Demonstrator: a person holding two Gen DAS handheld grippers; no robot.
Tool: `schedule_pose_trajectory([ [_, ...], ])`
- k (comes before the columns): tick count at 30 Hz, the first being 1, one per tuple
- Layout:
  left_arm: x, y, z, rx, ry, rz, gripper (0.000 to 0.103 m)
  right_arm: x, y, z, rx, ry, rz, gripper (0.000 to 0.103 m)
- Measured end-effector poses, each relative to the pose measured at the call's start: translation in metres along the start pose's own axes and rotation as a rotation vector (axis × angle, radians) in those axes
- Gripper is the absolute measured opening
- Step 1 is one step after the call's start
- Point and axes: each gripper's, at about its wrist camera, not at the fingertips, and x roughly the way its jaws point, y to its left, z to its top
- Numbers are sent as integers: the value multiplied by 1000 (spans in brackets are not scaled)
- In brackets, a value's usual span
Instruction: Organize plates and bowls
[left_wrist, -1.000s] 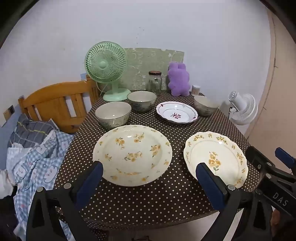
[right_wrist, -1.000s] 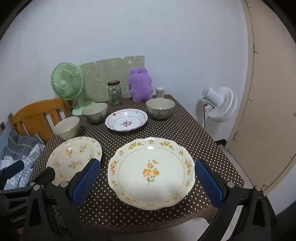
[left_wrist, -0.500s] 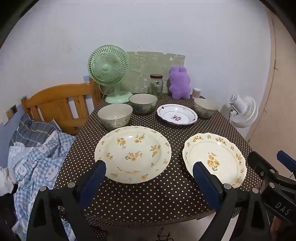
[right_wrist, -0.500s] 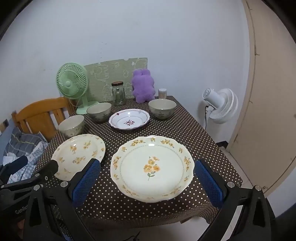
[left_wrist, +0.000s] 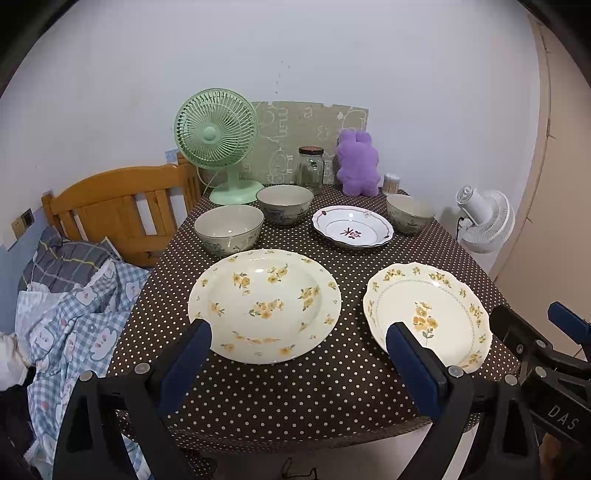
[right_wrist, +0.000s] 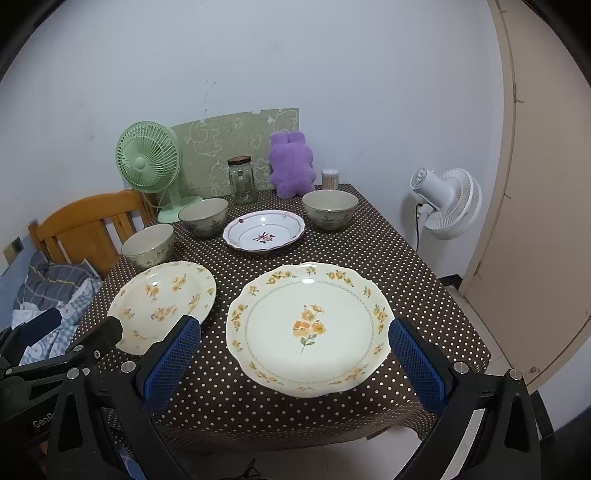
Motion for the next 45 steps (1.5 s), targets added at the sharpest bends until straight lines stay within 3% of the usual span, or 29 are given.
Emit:
schedule_pose_trajectory([
  [45,3,-1,0,9,0,-1,96,3,-7,-5,9,4,-6,103],
])
